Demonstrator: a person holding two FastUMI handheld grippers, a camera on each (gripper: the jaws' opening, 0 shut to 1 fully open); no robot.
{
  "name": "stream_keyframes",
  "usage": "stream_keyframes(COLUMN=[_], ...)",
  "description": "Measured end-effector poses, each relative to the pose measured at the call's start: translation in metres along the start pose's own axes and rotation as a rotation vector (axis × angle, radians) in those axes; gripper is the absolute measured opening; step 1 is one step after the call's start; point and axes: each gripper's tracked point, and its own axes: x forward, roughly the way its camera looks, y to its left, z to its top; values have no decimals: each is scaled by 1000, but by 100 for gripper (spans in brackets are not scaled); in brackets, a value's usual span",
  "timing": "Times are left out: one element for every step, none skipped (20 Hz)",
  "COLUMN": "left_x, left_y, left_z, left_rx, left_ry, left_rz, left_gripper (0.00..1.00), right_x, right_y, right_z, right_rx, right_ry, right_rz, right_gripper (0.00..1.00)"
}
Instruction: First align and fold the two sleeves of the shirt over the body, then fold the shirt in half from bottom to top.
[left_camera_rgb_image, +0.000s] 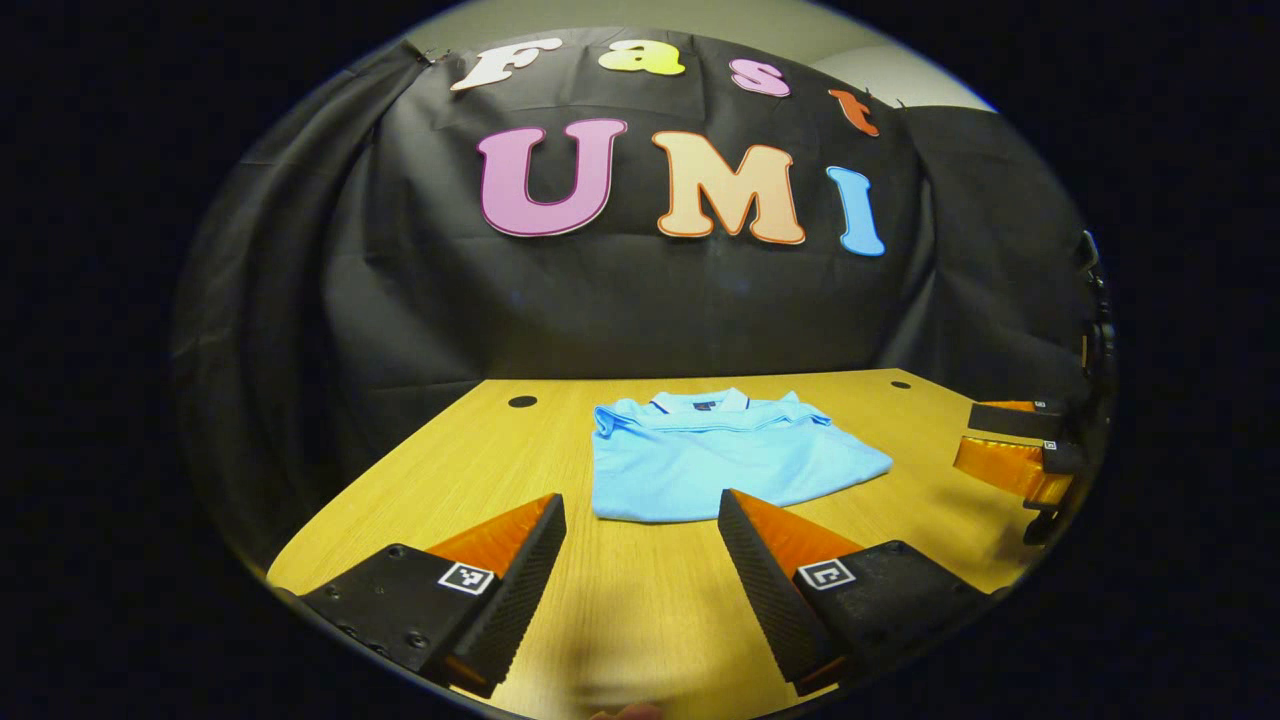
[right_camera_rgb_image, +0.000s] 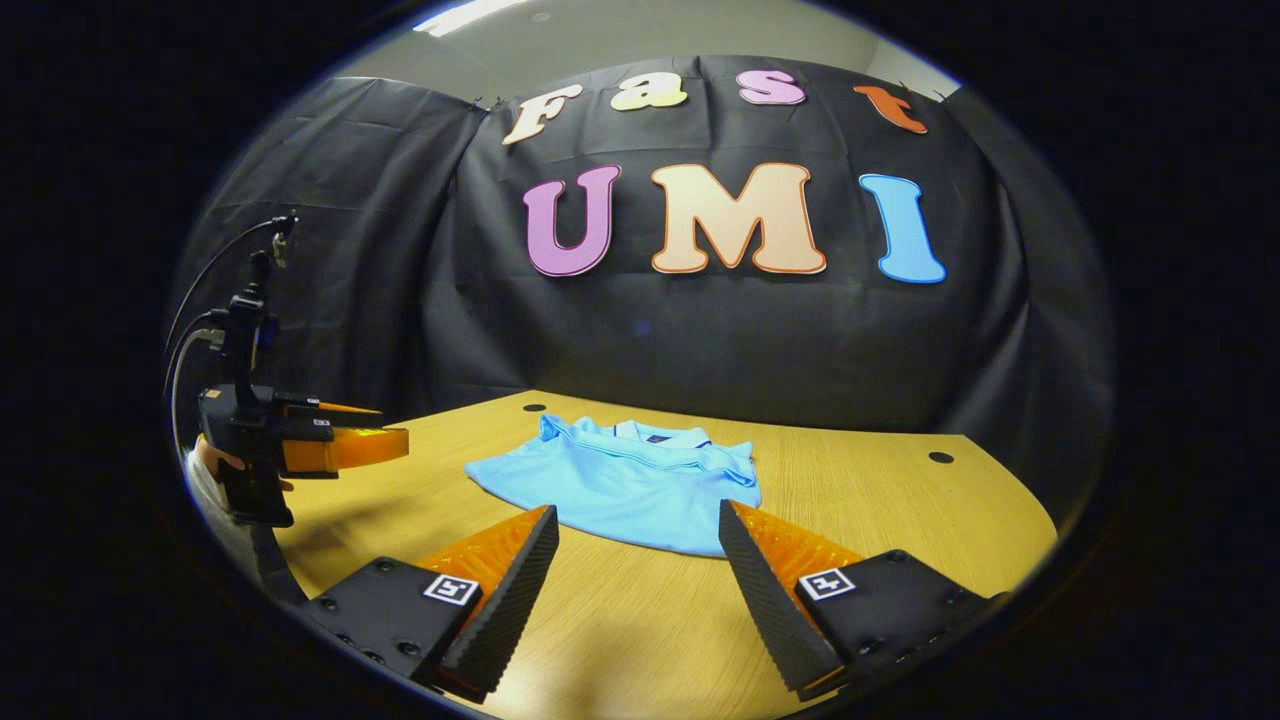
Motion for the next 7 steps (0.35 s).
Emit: stream_keyframes(left_x=[-1, -2, -4, -4, -4, -4, -3], left_y=[-3, -4, -6, -8, -8, -9, -11], left_z=[1, 2, 3, 2, 1, -1, -3], left_rx=[10, 18, 23, 26, 26, 25, 26], left_ry=[-3, -7, -11, -10, -6, -1, 4], left_rz=[-4, -3, -4, -6, -4, -3, -5], left_gripper=[94, 94, 94, 94, 94, 94, 94], right_x=[-2, -4, -5, -6, -8, -7, -7], right_y=[-2, -4, -6, -8, -10, -12, -12], right_z=[1, 1, 0, -3, -6, -7, -6], right_rx=[-2, 0, 2, 5, 8, 11, 13], right_ry=[-6, -14, -15, -10, 0, 5, 3], right_rz=[-4, -8, -11, -14, -17, -21, -21], right_gripper=[100, 100, 100, 100, 100, 100, 100])
